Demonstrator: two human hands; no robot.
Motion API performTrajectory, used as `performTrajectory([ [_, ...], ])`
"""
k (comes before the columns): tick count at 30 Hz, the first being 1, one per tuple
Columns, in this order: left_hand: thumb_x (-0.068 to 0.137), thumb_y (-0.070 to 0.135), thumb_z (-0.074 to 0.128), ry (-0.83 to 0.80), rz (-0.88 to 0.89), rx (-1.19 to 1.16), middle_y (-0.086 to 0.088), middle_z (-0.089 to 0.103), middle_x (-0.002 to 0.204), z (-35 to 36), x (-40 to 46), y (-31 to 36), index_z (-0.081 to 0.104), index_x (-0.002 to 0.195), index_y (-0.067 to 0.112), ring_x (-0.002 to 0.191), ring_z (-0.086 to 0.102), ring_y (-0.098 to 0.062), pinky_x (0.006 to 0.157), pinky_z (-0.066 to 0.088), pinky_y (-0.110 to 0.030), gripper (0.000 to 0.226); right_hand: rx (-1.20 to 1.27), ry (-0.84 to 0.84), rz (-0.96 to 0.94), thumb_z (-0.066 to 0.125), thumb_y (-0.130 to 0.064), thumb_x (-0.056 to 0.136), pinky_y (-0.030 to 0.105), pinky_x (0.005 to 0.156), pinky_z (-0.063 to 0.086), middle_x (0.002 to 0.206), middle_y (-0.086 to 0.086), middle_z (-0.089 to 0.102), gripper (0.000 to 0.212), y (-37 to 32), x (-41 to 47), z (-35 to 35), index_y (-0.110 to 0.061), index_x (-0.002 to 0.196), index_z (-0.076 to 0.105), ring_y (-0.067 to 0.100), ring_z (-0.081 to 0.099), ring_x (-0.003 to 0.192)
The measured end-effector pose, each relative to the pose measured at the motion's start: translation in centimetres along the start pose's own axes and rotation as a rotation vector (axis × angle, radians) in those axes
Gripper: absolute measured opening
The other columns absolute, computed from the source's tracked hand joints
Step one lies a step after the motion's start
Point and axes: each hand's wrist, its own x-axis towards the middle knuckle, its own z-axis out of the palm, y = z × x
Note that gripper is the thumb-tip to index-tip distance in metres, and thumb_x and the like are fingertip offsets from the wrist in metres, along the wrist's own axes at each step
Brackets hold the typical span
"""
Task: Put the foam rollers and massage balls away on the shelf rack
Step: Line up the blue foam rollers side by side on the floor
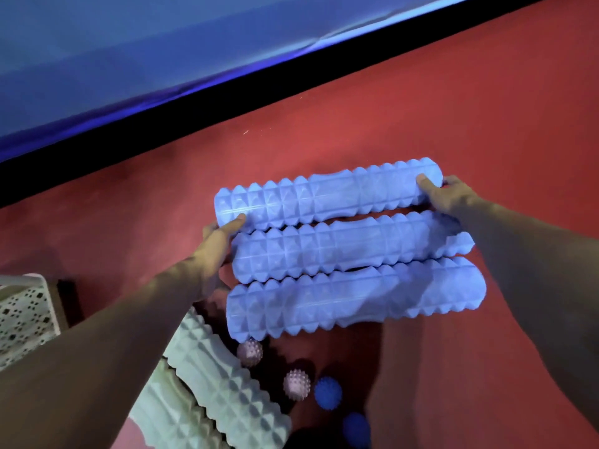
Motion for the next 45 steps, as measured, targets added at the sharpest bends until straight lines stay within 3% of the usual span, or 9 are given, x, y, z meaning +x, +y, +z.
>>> performTrajectory([
  [11, 0.084, 0.057, 0.07, 0.081, -0.086, -0.103, 0.001, 0.062, 0.116, -0.3, -1.8, -3.4, 0.04, 0.13, 0.029, 0.097, 0.067, -0.028, 0.074, 0.058, -0.052, 0.061, -0.003, -0.021, -0.143, 0.06, -0.055, 0.093, 0.033, 0.074, 0.039, 0.082, 0.006, 0.061, 0.047, -2.4, -3.0, 1.0, -0.008, 0.09, 0.062, 0.028, 0.056, 0.083],
  [14, 0.088, 0.051, 0.069, 0.111, -0.051, -0.139, 0.001, 0.058, 0.105, -0.5, -2.0, -4.6, 0.035, 0.133, 0.022, 0.086, 0.065, -0.025, 0.075, 0.057, -0.052, 0.064, -0.032, -0.036, -0.147, 0.055, -0.082, 0.079, 0.042, 0.091, 0.048, 0.105, 0.01, 0.065, 0.076, -2.8, -4.2, 1.5, -0.012, 0.108, 0.065, 0.029, 0.059, 0.096],
  [17, 0.09, 0.05, 0.067, 0.106, -0.04, -0.137, 0.002, 0.056, 0.102, -0.6, -2.0, -4.6, 0.034, 0.131, 0.021, 0.083, 0.063, -0.024, 0.084, 0.055, -0.06, 0.06, -0.038, 0.229, -0.082, 0.053, -0.077, 0.084, 0.053, 0.117, 0.026, 0.142, 0.011, 0.053, 0.078, -0.2, -6.0, 1.7, -0.021, 0.138, 0.055, 0.031, 0.049, 0.133],
  [21, 0.089, 0.052, 0.068, 0.049, -0.04, -0.113, 0.003, 0.058, 0.111, -0.8, -2.0, -4.8, 0.034, 0.132, 0.027, 0.085, 0.064, -0.022, 0.067, 0.059, -0.047, 0.06, 0.185, 0.433, 0.27, 0.054, -0.08, 0.078, 0.058, 0.118, 0.024, 0.147, 0.015, 0.045, 0.087, 7.4, -11.4, 1.9, -0.023, 0.143, 0.048, 0.036, 0.04, 0.14],
  [26, 0.074, 0.058, 0.08, 0.006, -0.111, -0.157, -0.006, 0.067, 0.116, -0.6, -2.6, -7.1, 0.046, 0.128, 0.027, 0.089, 0.072, -0.029, 0.074, 0.061, -0.055, 0.071, 0.865, 0.279, 0.392, 0.08, -0.076, 0.061, 0.065, 0.078, 0.057, 0.107, 0.004, 0.068, 0.077, 10.7, -16.4, 4.6, -0.024, 0.115, 0.059, 0.036, 0.07, 0.101],
  [29, 0.048, 0.069, 0.089, -0.08, -0.134, -0.176, -0.01, 0.072, 0.12, -0.4, -2.6, -8.6, 0.06, 0.128, 0.02, 0.098, 0.074, -0.032, 0.087, 0.059, -0.053, 0.098, 0.958, 0.277, 0.406, 0.085, -0.051, 0.073, 0.067, 0.066, 0.057, 0.122, 0.003, 0.059, 0.084, 8.2, -16.4, 5.3, -0.024, 0.139, 0.04, 0.032, 0.068, 0.096],
  [34, 0.061, 0.072, 0.083, -0.165, -0.152, -0.248, -0.014, 0.067, 0.13, -0.2, -2.7, -11.1, 0.06, 0.134, 0.02, 0.112, 0.068, -0.039, 0.086, 0.057, -0.057, 0.093, 0.895, 0.18, 0.181, 0.094, -0.056, 0.049, 0.053, 0.095, 0.057, 0.128, -0.001, 0.066, 0.114, 6.6, -14.7, 6.8, -0.021, 0.142, 0.041, 0.02, 0.069, 0.11],
  [40, 0.061, 0.075, 0.081, -0.255, -0.114, -0.281, -0.013, 0.066, 0.133, -0.3, -4.0, -12.6, 0.058, 0.137, 0.021, 0.115, 0.067, -0.038, 0.076, 0.055, -0.041, 0.096, 0.892, 0.108, 0.135, 0.083, -0.056, 0.063, 0.053, 0.098, 0.055, 0.12, -0.006, 0.071, 0.083, 5.9, -15.4, 10.1, -0.027, 0.133, 0.05, 0.02, 0.07, 0.109],
  [45, 0.073, 0.072, 0.068, -0.311, -0.052, -0.218, -0.012, 0.067, 0.132, -1.6, -5.8, -12.3, 0.054, 0.14, 0.017, 0.118, 0.066, -0.033, 0.091, 0.057, -0.043, 0.088, 0.833, 0.148, 0.112, 0.079, -0.038, 0.084, 0.025, 0.09, 0.051, 0.121, -0.005, 0.066, 0.063, 4.5, -18.8, 10.8, -0.021, 0.137, 0.049, 0.013, 0.065, 0.107],
])
